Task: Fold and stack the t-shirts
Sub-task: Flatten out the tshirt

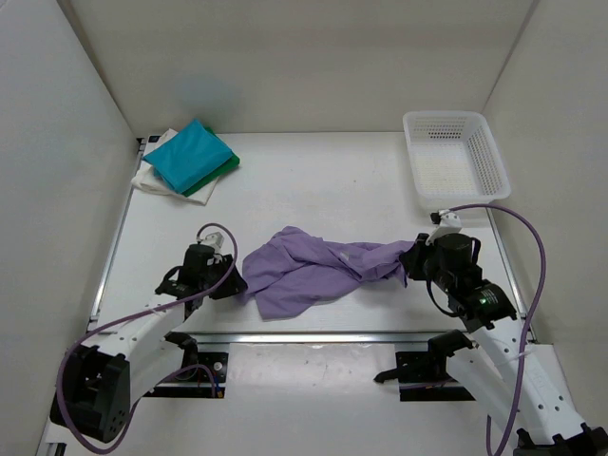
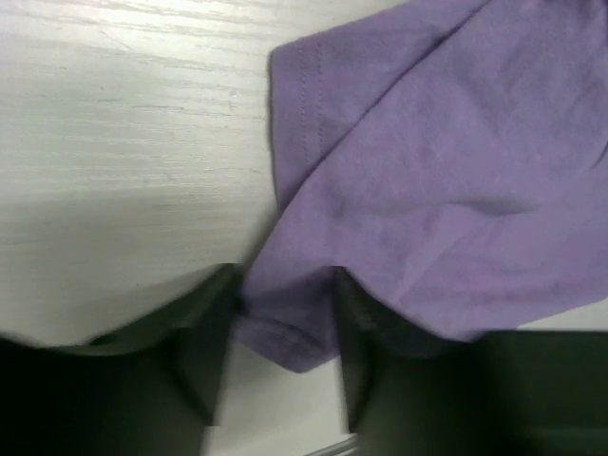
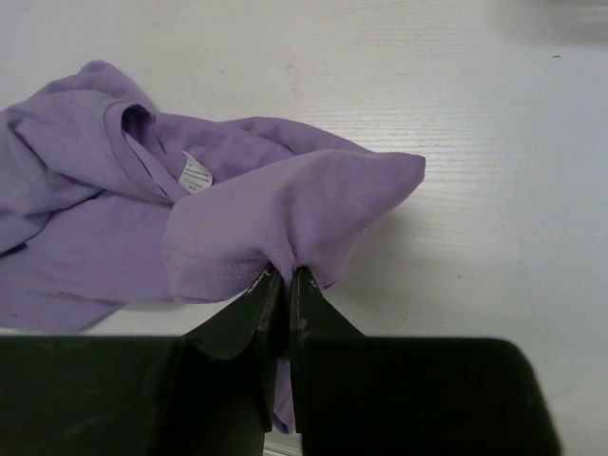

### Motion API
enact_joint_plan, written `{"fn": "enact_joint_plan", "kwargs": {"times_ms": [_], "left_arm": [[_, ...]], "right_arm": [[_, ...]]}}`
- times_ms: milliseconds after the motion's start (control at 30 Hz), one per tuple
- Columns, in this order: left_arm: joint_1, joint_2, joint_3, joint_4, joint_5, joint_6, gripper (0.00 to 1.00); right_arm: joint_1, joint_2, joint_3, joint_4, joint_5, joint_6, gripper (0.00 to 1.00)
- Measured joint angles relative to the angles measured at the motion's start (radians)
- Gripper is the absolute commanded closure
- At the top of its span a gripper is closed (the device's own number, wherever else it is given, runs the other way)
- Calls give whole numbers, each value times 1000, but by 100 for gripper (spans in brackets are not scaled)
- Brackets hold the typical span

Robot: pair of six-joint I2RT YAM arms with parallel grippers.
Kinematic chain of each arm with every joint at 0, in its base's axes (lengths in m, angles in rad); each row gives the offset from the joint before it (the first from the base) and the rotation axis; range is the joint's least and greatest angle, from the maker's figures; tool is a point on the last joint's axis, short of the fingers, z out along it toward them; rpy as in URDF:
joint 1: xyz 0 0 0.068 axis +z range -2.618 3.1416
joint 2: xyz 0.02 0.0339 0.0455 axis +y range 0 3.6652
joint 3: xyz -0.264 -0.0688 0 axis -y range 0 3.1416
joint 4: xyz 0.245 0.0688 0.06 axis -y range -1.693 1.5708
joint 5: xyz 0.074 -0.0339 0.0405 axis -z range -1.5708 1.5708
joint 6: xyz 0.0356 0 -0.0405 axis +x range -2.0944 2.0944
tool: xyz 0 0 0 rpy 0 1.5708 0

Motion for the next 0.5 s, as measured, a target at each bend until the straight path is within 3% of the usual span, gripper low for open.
{"fn": "enact_joint_plan", "kwargs": {"times_ms": [33,200,333,500], "left_arm": [[-1,9,-10,21,2,2,65],[4,-15,-37,40,-4,-10,100],[26,-89,67,-54,6,-11,100],[99,-109,461,-147,82,-21,100]], "right_arm": [[-11,-5,-1,0,-13,0,100],[-27,-5,-1,5,-49,-5,100],[-8,17,16,1,-56,-8,100],[135,114,214,-38,1,-11,100]]}}
